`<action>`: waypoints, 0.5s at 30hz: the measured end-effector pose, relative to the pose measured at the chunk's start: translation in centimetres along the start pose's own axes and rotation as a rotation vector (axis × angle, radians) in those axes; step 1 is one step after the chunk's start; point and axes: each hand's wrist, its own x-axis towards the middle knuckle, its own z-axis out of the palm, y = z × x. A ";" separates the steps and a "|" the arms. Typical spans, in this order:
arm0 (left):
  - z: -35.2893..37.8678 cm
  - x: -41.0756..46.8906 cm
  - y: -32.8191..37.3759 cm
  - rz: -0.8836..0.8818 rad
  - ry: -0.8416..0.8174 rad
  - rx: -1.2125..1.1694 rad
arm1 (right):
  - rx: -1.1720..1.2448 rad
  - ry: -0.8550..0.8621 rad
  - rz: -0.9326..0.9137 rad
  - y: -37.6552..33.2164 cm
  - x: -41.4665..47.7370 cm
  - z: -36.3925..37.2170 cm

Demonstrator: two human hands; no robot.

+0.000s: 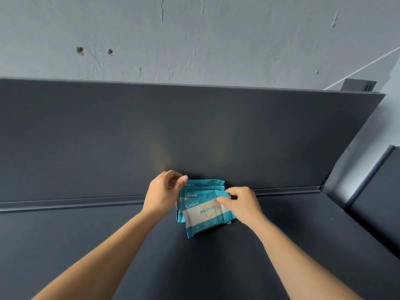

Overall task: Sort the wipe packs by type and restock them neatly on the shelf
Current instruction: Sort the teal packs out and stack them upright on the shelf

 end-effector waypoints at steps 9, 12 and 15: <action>1.3 -2.3 -2.2 -0.130 -0.339 -0.009 | 0.066 0.020 0.016 0.0 -0.2 0.8; 1.7 -2.6 -2.0 -0.130 -0.284 -0.026 | 0.138 -0.053 0.092 -0.1 -0.4 0.4; 1.8 -3.2 -1.5 -0.058 -0.255 0.005 | 0.165 -0.170 0.179 -0.1 -0.5 0.4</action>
